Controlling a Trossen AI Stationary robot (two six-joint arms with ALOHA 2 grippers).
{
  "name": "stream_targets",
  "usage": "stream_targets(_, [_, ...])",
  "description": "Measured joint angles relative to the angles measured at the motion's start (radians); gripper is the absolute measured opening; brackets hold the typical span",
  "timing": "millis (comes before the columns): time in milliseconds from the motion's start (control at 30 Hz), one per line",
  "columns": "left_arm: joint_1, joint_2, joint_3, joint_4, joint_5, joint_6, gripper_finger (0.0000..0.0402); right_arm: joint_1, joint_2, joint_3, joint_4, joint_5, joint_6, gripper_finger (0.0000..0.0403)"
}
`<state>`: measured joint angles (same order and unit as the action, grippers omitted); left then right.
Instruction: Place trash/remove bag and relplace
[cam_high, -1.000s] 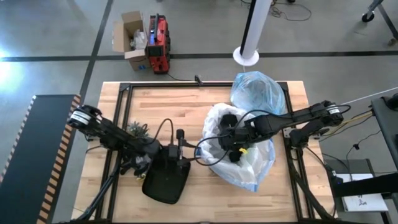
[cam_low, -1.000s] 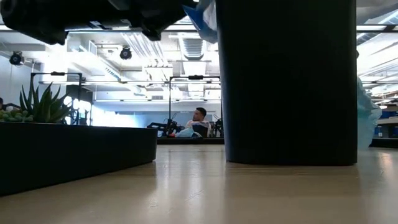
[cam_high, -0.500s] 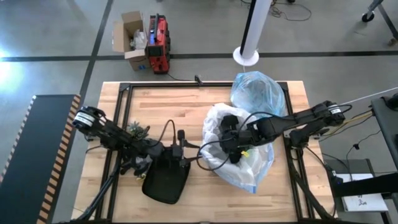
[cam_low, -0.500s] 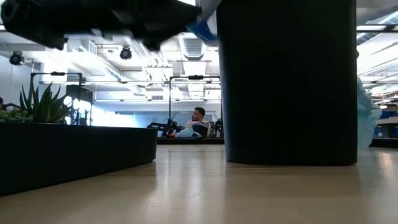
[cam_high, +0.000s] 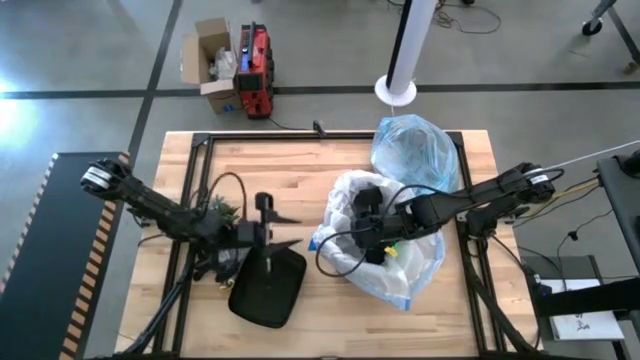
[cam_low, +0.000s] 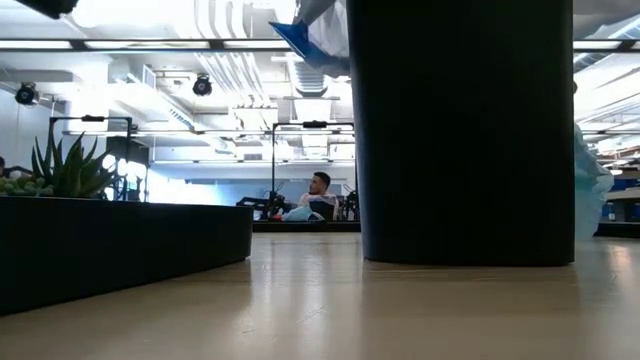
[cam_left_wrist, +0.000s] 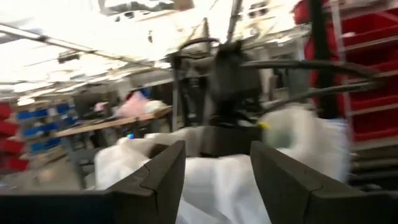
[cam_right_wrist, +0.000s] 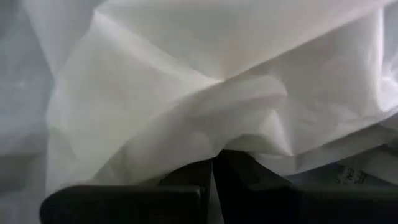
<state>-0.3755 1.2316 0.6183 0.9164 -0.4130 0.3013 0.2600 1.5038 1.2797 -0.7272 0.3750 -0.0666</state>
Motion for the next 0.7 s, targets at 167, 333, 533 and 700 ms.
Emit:
stream_targets(167, [0.083,0.105,0.167,-0.106,0.011,0.029,0.0156,0.001,-0.006,0.002,0.000,-0.015,0.029,0.0002])
stream_targets(333, [0.184,0.204,0.369,-0.385,0.056,-0.027,0.0149,0.016,-0.006,0.002,0.001,-0.007,0.023,0.0002])
stream_targets(533, [0.241,0.289,0.493,-0.552,0.125,-0.078,0.0151,0.046,-0.045,0.002,0.005,0.053,0.005,0.0002])
stream_targets(700, [0.243,0.290,0.502,-0.588,0.118,-0.078,0.0160,0.076,-0.098,0.000,-0.028,0.052,0.047,0.0002])
